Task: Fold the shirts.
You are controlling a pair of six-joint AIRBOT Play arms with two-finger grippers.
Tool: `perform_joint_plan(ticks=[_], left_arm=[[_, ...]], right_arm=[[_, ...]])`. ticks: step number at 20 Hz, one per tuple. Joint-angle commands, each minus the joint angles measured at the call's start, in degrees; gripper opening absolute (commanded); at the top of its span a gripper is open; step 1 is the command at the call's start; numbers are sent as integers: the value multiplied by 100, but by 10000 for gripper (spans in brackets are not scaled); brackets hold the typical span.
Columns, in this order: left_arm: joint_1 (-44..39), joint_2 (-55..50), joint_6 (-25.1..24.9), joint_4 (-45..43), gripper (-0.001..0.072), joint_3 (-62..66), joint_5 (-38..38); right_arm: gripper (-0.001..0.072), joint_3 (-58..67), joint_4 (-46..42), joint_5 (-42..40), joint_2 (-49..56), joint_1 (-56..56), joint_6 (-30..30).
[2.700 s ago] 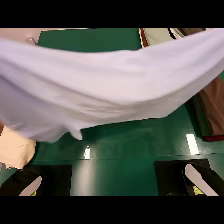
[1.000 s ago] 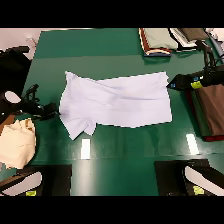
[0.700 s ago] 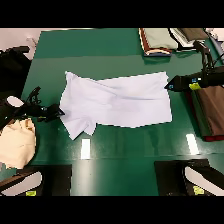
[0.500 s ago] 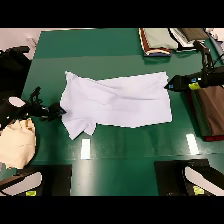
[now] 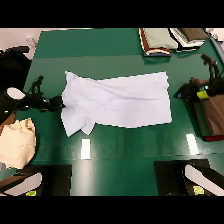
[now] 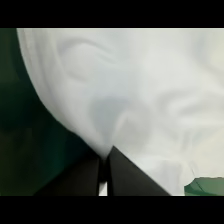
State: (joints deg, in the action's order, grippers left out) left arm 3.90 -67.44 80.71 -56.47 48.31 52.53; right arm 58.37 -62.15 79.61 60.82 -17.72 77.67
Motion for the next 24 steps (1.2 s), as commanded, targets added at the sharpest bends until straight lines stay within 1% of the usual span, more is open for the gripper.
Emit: perform_joint_plan(ticks=[1, 3, 5, 6, 7, 9, 10, 11, 12, 13, 14, 15, 17, 20, 22, 24], left_arm=[[-17, 417, -173, -48, 30, 212, 114], [-17, 439, -173, -37, 30, 210, 155], [-17, 439, -170, -31, 30, 212, 214], [-17, 439, -170, -33, 30, 212, 216], [-17, 439, -170, -17, 30, 212, 212], [-17, 439, -170, -13, 30, 212, 229], [-17, 439, -168, -11, 30, 212, 243], [-17, 439, -168, -9, 30, 212, 240], [-17, 439, -168, -11, 30, 212, 238], [-17, 439, -168, -11, 30, 212, 247], [-17, 442, -168, -11, 30, 214, 262], [-17, 442, -164, -15, 30, 234, 304], [-15, 654, -120, -103, 29, 455, 470], [-15, 1585, 31, -638, 29, 1379, 603], [-15, 2297, 46, -957, 30, 2332, 686], [-15, 2868, 44, -1088, 30, 3373, 680]], right_arm=[[524, -1147, -72, 114, 94, -839, 13], [534, -1735, 105, 4, 367, -1043, 11], [532, -2159, 505, -247, 623, -1019, 4], [527, -2297, 684, -468, 728, -905, 4], [503, -2385, 776, -686, 789, -730, 7], [501, -2439, 852, -1073, 767, -317, 7], [473, -2396, 848, -1215, 754, -57, 9], [362, -2321, 846, -1338, 754, 179, 9], [290, -2238, 846, -1482, 754, 369, 9], [192, -2127, 844, -1628, 754, 568, 9], [81, -2006, 828, -1757, 752, 721, 9], [22, -1860, 809, -1799, 748, 857, 7], [21, -1438, 800, -1709, 492, 1043, 4], [21, -385, 767, -1567, -435, 1060, -160], [21, 621, 398, -1565, -1106, 1060, -186], [21, 1694, -52, -1545, -1613, 1060, -162]])
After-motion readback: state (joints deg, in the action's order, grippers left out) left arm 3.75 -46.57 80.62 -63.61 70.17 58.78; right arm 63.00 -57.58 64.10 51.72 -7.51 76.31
